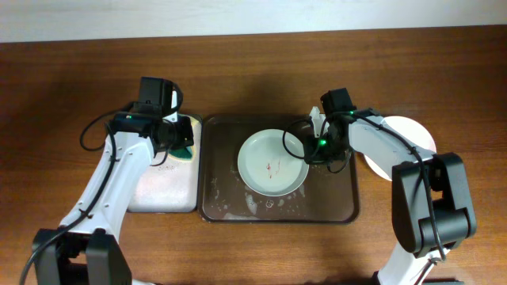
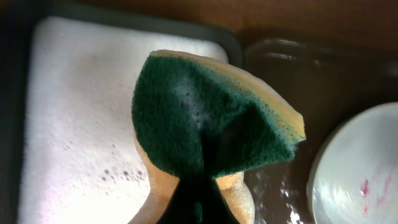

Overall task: Clean dirty plates on tray and stack at the side
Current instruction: 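Move the sponge from the soapy tray over the pale green plate, then scrub the pale green plate with the sponge while the right gripper holds it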

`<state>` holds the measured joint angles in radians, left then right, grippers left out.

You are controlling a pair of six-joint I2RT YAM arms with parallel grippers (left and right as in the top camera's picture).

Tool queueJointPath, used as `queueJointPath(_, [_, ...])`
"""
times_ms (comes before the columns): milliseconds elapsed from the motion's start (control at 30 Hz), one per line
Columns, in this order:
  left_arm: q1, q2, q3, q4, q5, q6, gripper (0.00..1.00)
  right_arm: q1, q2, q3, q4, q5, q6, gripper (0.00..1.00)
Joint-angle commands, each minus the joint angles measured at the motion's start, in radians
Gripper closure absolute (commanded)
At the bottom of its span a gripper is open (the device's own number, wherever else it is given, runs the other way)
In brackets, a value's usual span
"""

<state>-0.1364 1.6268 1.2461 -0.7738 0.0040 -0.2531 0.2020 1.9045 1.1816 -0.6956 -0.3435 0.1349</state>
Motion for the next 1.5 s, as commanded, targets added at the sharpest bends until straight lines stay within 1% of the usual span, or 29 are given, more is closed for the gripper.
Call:
queueJointPath(0, [-0.001, -0.123, -0.002, 0.023, -0.168, -0.039, 1.0, 0.008, 0.006, -0.008, 0.0, -0.007, 0.004, 0.96])
queueJointPath(100, [-0.002, -0.235, -0.002, 0.025, -0.27, -0.038, 1.0, 0.008, 0.006, -0.007, 0.009, -0.003, 0.004, 0.96])
queueJointPath(233, [-0.002, -0.293, -0.002, 0.025, -0.344, -0.038, 1.0, 0.008, 0.006, -0.008, 0.016, 0.0, 0.004, 0.96])
queueJointPath(367, [-0.001, -0.294, -0.002, 0.026, -0.371, -0.038, 1.0, 0.008, 0.006, -0.008, 0.015, 0.0, 0.004, 0.96])
queueJointPath(600, [-0.001, -0.294, -0.002, 0.026, -0.37, -0.038, 1.0, 0.008, 0.006, -0.008, 0.021, 0.0, 0.004, 0.96])
queueJointPath(667, [-0.002, -0.293, -0.002, 0.024, -0.317, -0.039, 1.0, 0.008, 0.006, -0.008, 0.022, -0.001, 0.004, 0.96])
queueJointPath(733, [-0.002, -0.278, -0.002, 0.025, -0.159, -0.055, 1.0, 0.008, 0.006, -0.007, 0.022, -0.002, 0.004, 0.96])
queueJointPath(800, [-0.007, -0.211, -0.002, 0.026, 0.101, -0.073, 1.0, 0.008, 0.006, -0.008, 0.021, -0.014, 0.004, 0.96])
queueJointPath(833, [-0.027, -0.167, -0.002, 0.029, 0.193, -0.073, 1.0, 0.008, 0.006, -0.007, 0.018, -0.021, 0.004, 0.96])
queueJointPath(900, [-0.082, -0.089, -0.002, 0.05, 0.261, -0.073, 1.0, 0.008, 0.006, -0.008, 0.009, -0.02, 0.005, 0.96])
queueJointPath(1067, [-0.268, 0.1, -0.002, 0.176, 0.266, -0.076, 1.0, 0.008, 0.006, -0.008, -0.025, -0.02, 0.063, 0.96])
queueJointPath(1100, [-0.302, 0.135, -0.002, 0.206, 0.265, -0.098, 1.0, 0.008, 0.006, -0.008, -0.032, -0.02, 0.064, 0.96])
queueJointPath(1133, [-0.338, 0.18, -0.002, 0.245, 0.266, -0.148, 1.0, 0.011, 0.006, -0.008, -0.038, -0.02, 0.064, 0.96])
queueJointPath(1233, [-0.406, 0.253, -0.002, 0.336, 0.266, -0.225, 1.0, 0.026, 0.006, -0.008, -0.042, -0.019, 0.064, 0.96])
queueJointPath(1333, [-0.459, 0.294, -0.002, 0.415, 0.262, -0.225, 1.0, 0.047, 0.006, -0.008, -0.042, -0.018, 0.064, 0.96])
queueJointPath(1367, [-0.472, 0.308, -0.002, 0.434, 0.262, -0.229, 1.0, 0.054, 0.006, -0.008, -0.042, -0.012, 0.064, 0.96])
queueJointPath(1467, [-0.489, 0.347, -0.002, 0.447, 0.262, -0.304, 1.0, 0.061, 0.006, -0.008, -0.042, 0.0, 0.064, 0.96])
